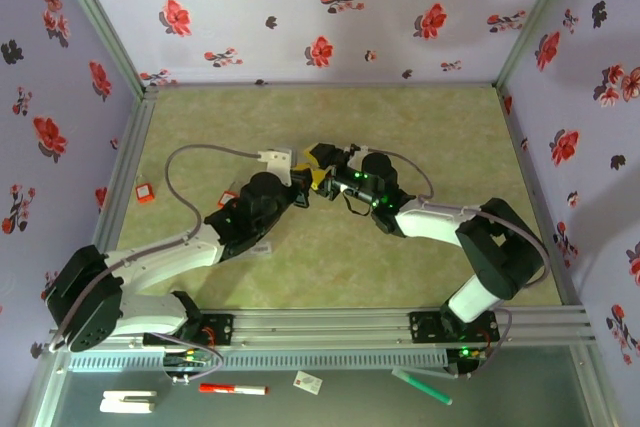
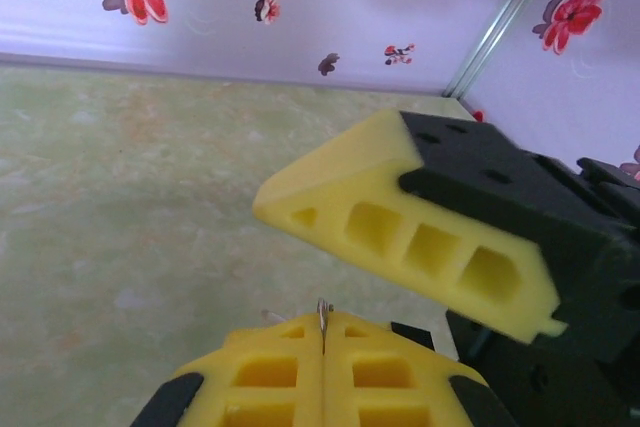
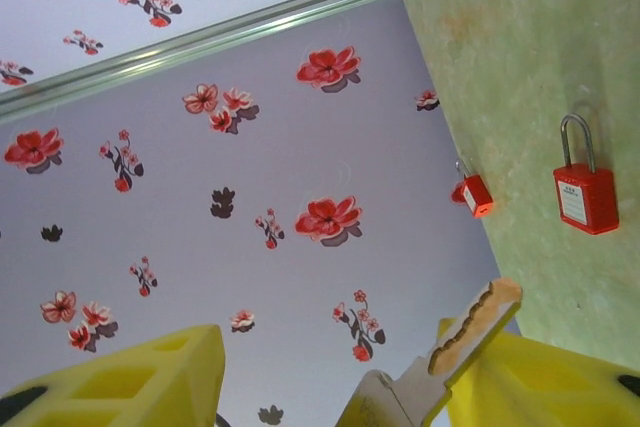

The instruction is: Unlock with the key

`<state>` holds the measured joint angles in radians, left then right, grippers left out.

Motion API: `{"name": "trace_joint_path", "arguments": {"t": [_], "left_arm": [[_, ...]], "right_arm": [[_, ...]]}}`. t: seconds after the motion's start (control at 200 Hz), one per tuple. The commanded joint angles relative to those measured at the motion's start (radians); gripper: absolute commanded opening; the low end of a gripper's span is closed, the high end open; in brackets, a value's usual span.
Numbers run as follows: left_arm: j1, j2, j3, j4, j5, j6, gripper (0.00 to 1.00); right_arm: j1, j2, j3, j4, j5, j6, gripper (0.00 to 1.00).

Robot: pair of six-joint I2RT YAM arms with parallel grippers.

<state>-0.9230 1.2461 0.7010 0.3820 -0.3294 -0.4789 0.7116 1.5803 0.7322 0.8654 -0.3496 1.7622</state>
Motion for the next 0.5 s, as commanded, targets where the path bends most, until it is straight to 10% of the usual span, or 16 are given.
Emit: {"name": "trace_joint_path", "arguments": {"t": [0.0,0.34,0.495], "left_arm": [[-0.019,-0.006,-0.032,0.072,-0.033,0.019,0.0],[-0.045,-0.024,-0.075,0.067,-0.03,0.013,0.0],[-0.036,-0.104,-0.076,0.011,0.049,-0.054,0.55]], "right_arm": [[0.001,-0.009,0.02,-0.01,0.015,-0.009,0.48],[-0.004,-0.072,0.032,-0.17,-0.011,-0.107,0.0],[-0.021,-0.122,0.017,-0.255,-0.039,-0.206,0.0]]}}
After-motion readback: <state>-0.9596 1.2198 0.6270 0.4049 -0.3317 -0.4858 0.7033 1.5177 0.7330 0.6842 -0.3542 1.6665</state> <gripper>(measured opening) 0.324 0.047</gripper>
